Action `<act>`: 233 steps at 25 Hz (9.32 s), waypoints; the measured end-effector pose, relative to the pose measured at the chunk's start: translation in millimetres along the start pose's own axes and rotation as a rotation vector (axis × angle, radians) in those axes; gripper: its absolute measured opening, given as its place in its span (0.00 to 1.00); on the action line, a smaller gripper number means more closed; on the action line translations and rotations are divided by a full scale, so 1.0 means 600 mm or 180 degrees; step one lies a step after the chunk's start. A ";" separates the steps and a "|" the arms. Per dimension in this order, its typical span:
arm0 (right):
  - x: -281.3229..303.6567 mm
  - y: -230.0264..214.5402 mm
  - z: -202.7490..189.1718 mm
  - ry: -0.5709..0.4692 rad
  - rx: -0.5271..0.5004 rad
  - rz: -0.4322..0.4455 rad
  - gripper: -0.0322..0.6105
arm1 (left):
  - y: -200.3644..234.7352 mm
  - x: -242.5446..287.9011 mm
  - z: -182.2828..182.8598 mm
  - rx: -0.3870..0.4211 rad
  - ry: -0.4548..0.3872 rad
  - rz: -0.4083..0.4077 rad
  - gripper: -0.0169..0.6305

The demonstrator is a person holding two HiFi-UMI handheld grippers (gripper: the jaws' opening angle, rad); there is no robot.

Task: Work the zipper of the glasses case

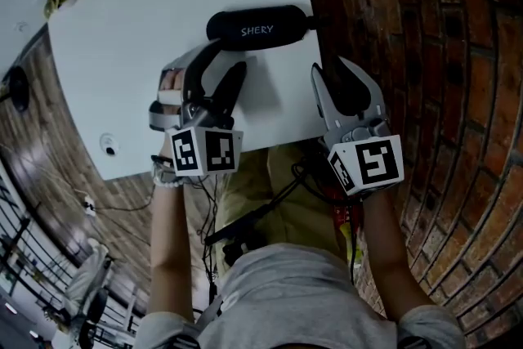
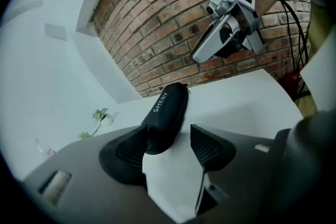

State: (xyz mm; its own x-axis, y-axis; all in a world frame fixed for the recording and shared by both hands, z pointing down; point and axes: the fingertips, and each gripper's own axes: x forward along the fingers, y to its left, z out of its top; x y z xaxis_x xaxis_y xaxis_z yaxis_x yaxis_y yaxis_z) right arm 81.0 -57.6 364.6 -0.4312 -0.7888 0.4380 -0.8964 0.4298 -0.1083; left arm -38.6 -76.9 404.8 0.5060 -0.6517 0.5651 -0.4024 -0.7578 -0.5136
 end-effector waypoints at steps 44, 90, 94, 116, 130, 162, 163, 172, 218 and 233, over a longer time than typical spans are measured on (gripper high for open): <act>0.125 -0.036 0.001 0.0276 -0.1320 0.0200 0.19 | 0.073 0.061 0.004 0.0088 0.0178 0.0133 0.40; 0.117 -0.015 0.022 0.0399 -0.0734 0.0482 0.05 | 0.080 0.056 0.000 0.0035 0.0420 0.0210 0.41; 0.120 -0.017 0.023 0.0398 -0.0734 0.0473 0.05 | 0.079 0.056 0.001 0.0030 0.0378 0.0200 0.42; 0.128 -0.022 0.014 0.0476 -0.0820 0.0539 0.05 | 0.073 0.080 0.041 0.0355 0.0221 -0.0081 0.45; 0.118 -0.018 0.016 0.0516 -0.0310 0.0750 0.05 | 0.071 0.083 0.042 0.0498 0.0277 -0.0053 0.43; 0.150 0.092 0.049 0.0434 -0.0514 0.1350 0.06 | 0.073 0.082 0.045 0.0473 0.0240 -0.0071 0.43; 0.150 0.093 0.048 0.0444 -0.0553 0.1366 0.06 | 0.073 0.082 0.045 0.0472 0.0236 -0.0072 0.43; 0.155 0.092 0.044 0.0472 -0.1099 0.1266 0.06 | 0.073 0.083 0.043 0.0453 0.0207 -0.0072 0.43; 0.198 0.050 0.020 0.0577 -0.3080 0.1278 0.48 | 0.094 0.029 0.058 -0.0552 -0.0020 0.0031 0.46; 0.198 0.050 0.019 0.0563 -0.3058 0.1290 0.48 | 0.059 0.022 0.040 -0.3887 -0.0284 -0.0269 0.25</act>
State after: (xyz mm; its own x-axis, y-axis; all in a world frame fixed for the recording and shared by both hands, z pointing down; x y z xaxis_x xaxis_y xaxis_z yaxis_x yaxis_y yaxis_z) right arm 1.4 -143.4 403.3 -0.5895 -0.4665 0.6594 -0.1976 0.8748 0.4423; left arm -28.1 -111.7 378.6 0.5963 -0.6308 0.4965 -0.7921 -0.3617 0.4918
